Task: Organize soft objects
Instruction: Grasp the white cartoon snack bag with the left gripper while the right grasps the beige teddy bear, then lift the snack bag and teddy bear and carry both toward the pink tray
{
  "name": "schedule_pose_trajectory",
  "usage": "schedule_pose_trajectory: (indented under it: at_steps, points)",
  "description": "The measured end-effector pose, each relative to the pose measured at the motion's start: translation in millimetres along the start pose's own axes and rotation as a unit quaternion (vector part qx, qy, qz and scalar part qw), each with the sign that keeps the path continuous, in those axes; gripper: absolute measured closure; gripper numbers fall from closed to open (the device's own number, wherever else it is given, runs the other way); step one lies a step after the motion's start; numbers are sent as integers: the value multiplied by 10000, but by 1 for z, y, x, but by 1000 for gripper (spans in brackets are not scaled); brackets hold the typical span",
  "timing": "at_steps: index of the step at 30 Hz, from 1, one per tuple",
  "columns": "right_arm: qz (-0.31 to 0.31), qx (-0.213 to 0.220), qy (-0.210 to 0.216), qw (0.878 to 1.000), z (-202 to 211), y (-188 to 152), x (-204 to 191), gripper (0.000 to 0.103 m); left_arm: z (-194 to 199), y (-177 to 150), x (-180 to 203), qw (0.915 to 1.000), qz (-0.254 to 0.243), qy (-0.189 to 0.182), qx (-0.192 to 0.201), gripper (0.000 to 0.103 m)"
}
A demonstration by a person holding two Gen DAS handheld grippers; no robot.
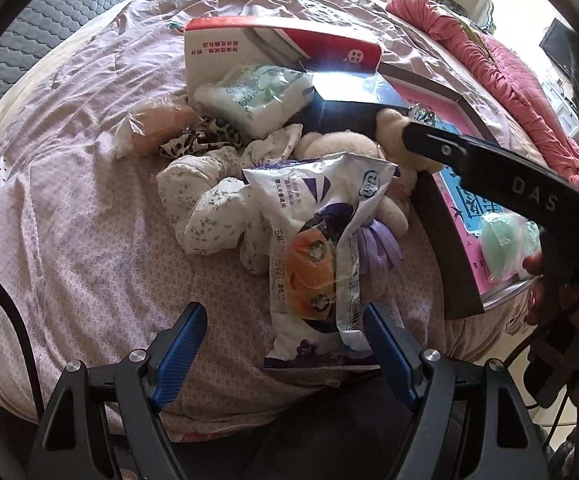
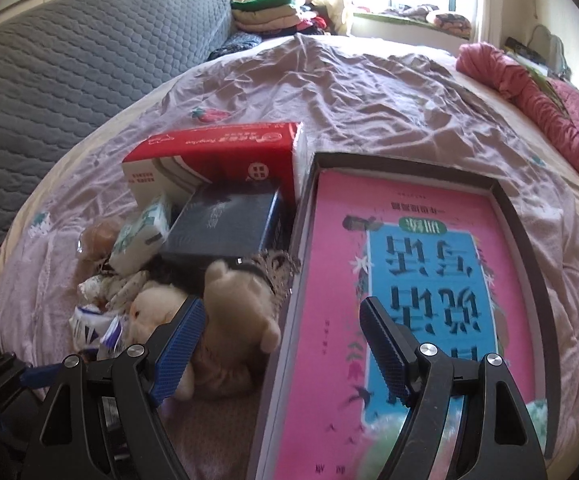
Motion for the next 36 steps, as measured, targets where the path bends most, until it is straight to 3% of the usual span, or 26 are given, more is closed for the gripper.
schedule_pose_trajectory:
  at_steps: [3,10,13,17,21,23,26,31,33,35,36]
  points:
    - [212,-64,-77,9997,-8,1,-6,26,-4,1,-2,9999,45,-82,-52,23]
    - [697,69,-143,9974,-12,3,-23,59,-9,2,-12,9995,235,-195,-107,23]
    - [472,101,50,9988,-12,3,-18,61,-10,2,-13,9993,271,-231,-80,26]
    - [-33,206,409,9989,-5,2,-5,64,-8,0,-19,9987,383,-327,-49,37]
    - [-227,383,495,9978,8,2,0,65,-6,-3,-19,9969,441,-650,-64,59]
    - [-302,472,485,9973,17,3,1,67,-5,-4,-19,9966,437,-695,-70,59]
    - [-439,621,484,9959,28,5,7,85,-1,-5,-20,9957,469,-804,-32,62]
    - [-574,545,514,9955,27,4,14,88,6,-6,-30,9931,628,-993,38,63]
    - [-674,519,729,9937,24,0,15,88,10,-6,-31,9923,670,-1040,87,63]
    - [-593,535,742,9940,25,0,15,83,13,-6,-31,9920,659,-1071,129,63]
    - [-548,554,708,9944,25,0,14,73,14,-7,-32,9921,649,-1064,137,63]
Point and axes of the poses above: each gripper's, at about its wrist camera, not at the fingertips, and z roughly against the way its jaws point, x to its right, y to its top, the point moved 5 cm from there along -z, roughly the way its jaws point, and after that the axes turned 3 degrees about -x, right-handed, at the moved point
